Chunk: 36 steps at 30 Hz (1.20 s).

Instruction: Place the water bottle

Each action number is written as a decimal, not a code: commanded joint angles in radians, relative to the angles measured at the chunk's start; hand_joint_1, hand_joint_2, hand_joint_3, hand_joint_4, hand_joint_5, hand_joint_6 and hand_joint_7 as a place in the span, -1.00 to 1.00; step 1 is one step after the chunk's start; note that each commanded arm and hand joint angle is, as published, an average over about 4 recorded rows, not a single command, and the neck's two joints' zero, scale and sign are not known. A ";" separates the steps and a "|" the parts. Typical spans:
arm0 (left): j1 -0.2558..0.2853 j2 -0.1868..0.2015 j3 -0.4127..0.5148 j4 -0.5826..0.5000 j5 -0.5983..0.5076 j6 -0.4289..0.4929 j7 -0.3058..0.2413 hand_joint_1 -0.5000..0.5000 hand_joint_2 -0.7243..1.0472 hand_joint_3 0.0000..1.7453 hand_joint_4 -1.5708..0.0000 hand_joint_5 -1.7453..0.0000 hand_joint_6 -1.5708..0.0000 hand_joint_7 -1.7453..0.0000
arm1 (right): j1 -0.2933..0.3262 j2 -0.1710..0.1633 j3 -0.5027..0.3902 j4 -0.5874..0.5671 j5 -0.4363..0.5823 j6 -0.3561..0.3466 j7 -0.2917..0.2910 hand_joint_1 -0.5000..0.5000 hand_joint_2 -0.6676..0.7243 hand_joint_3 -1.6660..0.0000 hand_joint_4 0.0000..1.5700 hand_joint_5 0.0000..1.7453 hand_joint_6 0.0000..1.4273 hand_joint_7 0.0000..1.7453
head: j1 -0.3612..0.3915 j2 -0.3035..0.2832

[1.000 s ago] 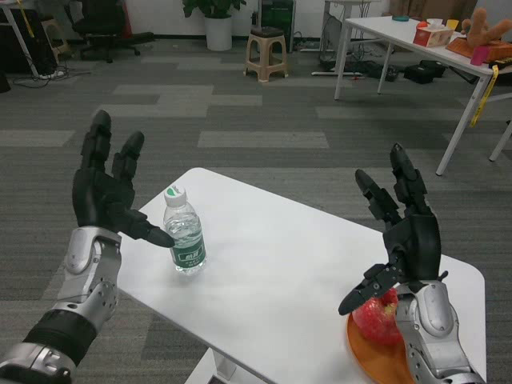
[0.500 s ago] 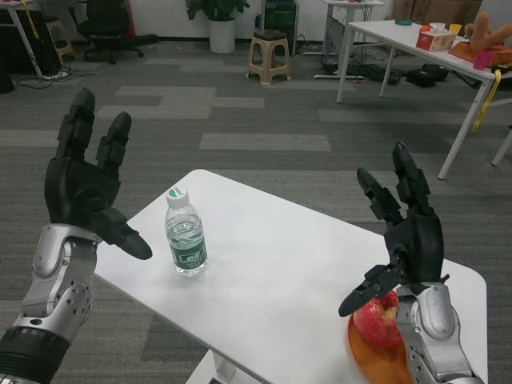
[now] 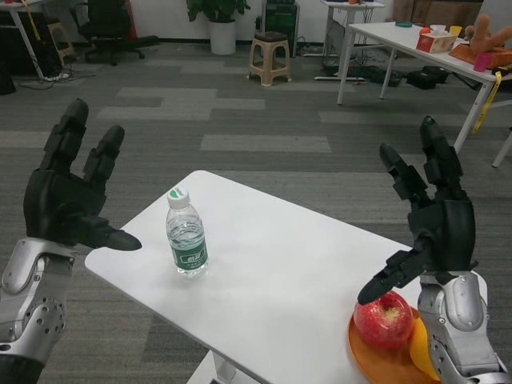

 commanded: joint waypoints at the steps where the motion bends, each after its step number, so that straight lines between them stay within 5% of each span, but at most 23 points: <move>1: 0.014 0.008 0.006 -0.007 0.005 0.015 -0.013 -1.00 -0.12 -0.98 1.00 0.65 1.00 0.84 | -0.005 -0.023 -0.031 -0.014 0.003 -0.002 -0.012 -0.17 0.91 1.00 -0.45 -1.00 -1.00 -1.00 | 0.001 -0.002; 11: 0.036 0.005 0.004 -0.014 0.005 0.050 -0.052 -1.00 0.10 -0.95 1.00 0.65 1.00 0.84 | -0.006 -0.038 -0.052 -0.015 0.004 0.000 -0.016 -0.17 0.91 1.00 -0.45 -1.00 -1.00 -1.00 | 0.006 -0.004; 36: 0.037 0.000 0.002 -0.014 0.011 0.060 -0.061 -1.00 0.30 -0.95 1.00 0.65 1.00 0.84 | -0.007 -0.044 -0.041 -0.015 0.005 0.000 -0.016 -0.17 0.91 1.00 -0.42 -1.00 -1.00 -1.00 | 0.007 -0.011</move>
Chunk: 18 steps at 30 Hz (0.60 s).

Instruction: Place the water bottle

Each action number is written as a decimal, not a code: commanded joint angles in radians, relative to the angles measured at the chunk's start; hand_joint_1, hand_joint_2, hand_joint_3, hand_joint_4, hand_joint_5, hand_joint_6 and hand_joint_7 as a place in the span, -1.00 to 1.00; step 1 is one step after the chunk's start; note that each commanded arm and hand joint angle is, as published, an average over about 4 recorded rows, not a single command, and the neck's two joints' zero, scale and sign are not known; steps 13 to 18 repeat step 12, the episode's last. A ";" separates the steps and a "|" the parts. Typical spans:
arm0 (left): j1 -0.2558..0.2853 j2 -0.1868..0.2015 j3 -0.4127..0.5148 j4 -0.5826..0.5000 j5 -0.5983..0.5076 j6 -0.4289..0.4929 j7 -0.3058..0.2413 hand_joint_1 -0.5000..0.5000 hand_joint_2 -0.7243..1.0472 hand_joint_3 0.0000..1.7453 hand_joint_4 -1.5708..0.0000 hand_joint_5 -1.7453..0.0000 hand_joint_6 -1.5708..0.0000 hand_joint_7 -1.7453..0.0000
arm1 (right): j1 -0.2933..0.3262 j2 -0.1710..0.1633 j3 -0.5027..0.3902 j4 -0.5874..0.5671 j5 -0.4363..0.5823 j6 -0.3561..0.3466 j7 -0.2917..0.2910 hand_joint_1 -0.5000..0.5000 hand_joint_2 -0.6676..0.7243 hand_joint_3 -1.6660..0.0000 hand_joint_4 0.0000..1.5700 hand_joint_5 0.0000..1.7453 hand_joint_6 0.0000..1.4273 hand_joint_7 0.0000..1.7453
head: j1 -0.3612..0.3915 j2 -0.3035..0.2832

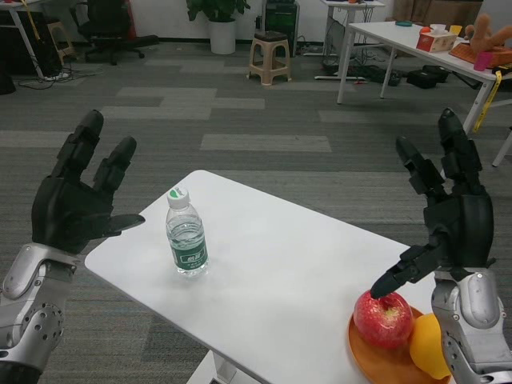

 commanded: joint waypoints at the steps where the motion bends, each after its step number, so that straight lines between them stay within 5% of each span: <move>1: 0.012 0.000 0.002 -0.005 0.006 0.006 -0.005 -1.00 0.30 -0.93 1.00 0.65 1.00 0.84 | -0.007 -0.010 -0.001 -0.009 0.005 0.000 -0.007 -0.17 0.91 1.00 -0.42 -1.00 -1.00 -1.00 | -0.001 -0.002; 18: 0.012 -0.006 0.002 -0.005 0.006 0.007 -0.006 -1.00 0.37 -1.00 1.00 0.65 1.00 0.84 | -0.007 -0.012 0.003 -0.011 0.004 0.000 -0.007 -0.17 0.91 1.00 -0.42 -1.00 -1.00 -1.00 | -0.003 0.000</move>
